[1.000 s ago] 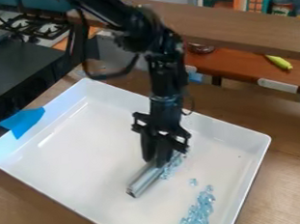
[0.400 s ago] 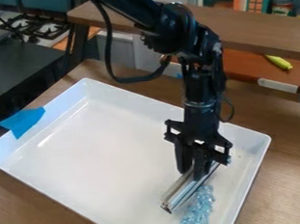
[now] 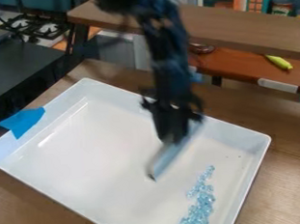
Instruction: Sweep into pile
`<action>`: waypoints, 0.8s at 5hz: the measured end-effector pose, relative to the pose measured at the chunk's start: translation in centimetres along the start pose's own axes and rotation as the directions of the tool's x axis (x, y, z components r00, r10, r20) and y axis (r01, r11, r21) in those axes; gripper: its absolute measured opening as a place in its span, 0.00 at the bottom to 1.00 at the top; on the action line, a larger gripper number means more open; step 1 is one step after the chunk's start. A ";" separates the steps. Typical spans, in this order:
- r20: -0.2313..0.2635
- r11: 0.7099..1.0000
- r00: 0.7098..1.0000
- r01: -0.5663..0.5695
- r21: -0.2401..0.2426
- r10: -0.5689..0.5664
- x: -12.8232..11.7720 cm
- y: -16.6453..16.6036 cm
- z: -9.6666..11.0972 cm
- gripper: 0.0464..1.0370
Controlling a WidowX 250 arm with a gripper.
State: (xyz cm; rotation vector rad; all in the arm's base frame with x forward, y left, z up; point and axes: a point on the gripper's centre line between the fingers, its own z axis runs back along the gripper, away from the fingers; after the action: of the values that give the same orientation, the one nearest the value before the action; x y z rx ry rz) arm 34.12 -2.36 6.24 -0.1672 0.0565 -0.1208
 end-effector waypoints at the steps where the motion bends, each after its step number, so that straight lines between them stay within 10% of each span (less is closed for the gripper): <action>1: 0.052 0.994 0.993 -0.110 0.010 0.110 0.1 5.0 2.1 0.28; 4: 0.073 0.958 0.974 -0.225 0.176 0.215 -1.5 20.0 -0.5 0.28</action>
State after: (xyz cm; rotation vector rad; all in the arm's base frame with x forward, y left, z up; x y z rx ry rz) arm 34.87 17.29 2.46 0.0206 0.0103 0.1012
